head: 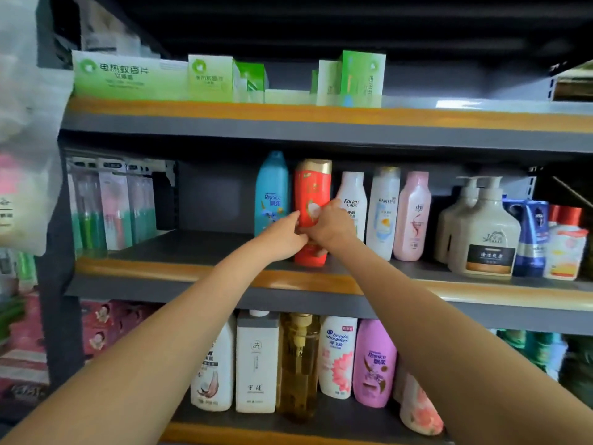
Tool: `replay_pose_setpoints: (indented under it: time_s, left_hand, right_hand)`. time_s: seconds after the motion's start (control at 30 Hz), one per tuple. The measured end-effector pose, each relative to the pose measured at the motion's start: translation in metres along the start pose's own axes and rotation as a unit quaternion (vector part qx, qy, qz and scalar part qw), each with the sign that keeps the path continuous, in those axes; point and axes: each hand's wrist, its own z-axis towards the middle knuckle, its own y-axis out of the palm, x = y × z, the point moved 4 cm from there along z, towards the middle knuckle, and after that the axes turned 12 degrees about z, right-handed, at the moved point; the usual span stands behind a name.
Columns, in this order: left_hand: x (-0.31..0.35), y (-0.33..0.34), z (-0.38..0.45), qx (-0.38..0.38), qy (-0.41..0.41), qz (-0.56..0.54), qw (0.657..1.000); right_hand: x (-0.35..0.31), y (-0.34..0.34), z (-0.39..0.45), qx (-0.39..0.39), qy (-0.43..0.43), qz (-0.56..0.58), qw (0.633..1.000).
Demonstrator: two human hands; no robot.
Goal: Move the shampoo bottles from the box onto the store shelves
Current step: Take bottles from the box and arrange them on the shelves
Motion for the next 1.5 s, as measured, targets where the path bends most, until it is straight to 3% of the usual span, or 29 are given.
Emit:
replay_pose_setpoints:
  time_s: [0.13, 0.27, 0.37, 0.47, 0.57, 0.63, 0.73, 0.83, 0.9, 0.97, 1.03, 1.13, 1.23, 1.3, 1.37, 1.5]
  left_hand:
    - [-0.007, 0.001, 0.004, -0.005, 0.012, -0.055, 0.998]
    - [-0.016, -0.002, 0.009, -0.010, 0.009, -0.038, 0.999]
    - [-0.022, -0.008, 0.003, 0.079, -0.008, -0.006, 0.997]
    - [-0.029, -0.014, -0.026, 0.247, 0.022, -0.033, 0.968]
    - [-0.042, -0.006, -0.079, 0.387, 0.085, -0.070, 0.916]
    - [-0.060, 0.021, -0.121, 0.401, 0.116, -0.085, 0.905]
    - [-0.117, 0.096, -0.182, 0.309, 0.077, -0.059, 0.946]
    - [-0.194, 0.188, -0.255, 0.159, -0.027, 0.006, 0.987]
    - [-0.241, 0.238, -0.307, 0.066, -0.091, 0.048, 0.992]
    - [-0.278, 0.279, -0.353, -0.010, -0.133, 0.070, 0.989]
    - [-0.304, 0.314, -0.389, -0.072, -0.165, 0.079, 0.981]
    - [-0.339, 0.368, -0.438, -0.188, -0.210, 0.107, 0.953]
    - [-0.364, 0.409, -0.483, -0.327, -0.210, 0.146, 0.910]
    - [-0.383, 0.424, -0.503, -0.380, -0.228, 0.162, 0.882]
    - [-0.403, 0.442, -0.516, -0.418, -0.240, 0.167, 0.860]
    - [-0.434, 0.481, -0.534, -0.454, -0.288, 0.149, 0.830]
  right_hand:
    - [0.002, 0.007, 0.005, -0.024, 0.005, -0.022, 0.999]
    - [0.001, 0.010, 0.005, -0.051, 0.043, -0.004, 0.998]
    - [-0.004, 0.006, -0.006, -0.046, 0.051, -0.030, 0.997]
    - [-0.023, -0.012, -0.035, 0.077, -0.079, -0.122, 0.986]
    - [-0.038, -0.007, -0.097, 0.123, -0.266, 0.005, 0.956]
    - [-0.027, 0.019, -0.145, 0.087, -0.323, 0.098, 0.937]
    - [0.019, 0.085, -0.208, -0.007, -0.310, 0.123, 0.943]
    - [0.090, 0.175, -0.268, -0.147, -0.245, 0.092, 0.954]
    - [0.136, 0.231, -0.313, -0.254, -0.210, 0.051, 0.943]
    - [0.183, 0.281, -0.363, -0.396, -0.138, -0.011, 0.908]
    - [0.233, 0.321, -0.412, -0.504, -0.041, -0.057, 0.861]
    - [0.305, 0.371, -0.484, -0.581, 0.105, -0.108, 0.800]
    - [0.364, 0.411, -0.552, -0.647, 0.188, -0.140, 0.726]
    - [0.391, 0.431, -0.583, -0.681, 0.205, -0.157, 0.685]
    - [0.411, 0.454, -0.601, -0.692, 0.202, -0.160, 0.674]
    - [0.421, 0.511, -0.636, -0.691, 0.161, -0.109, 0.697]
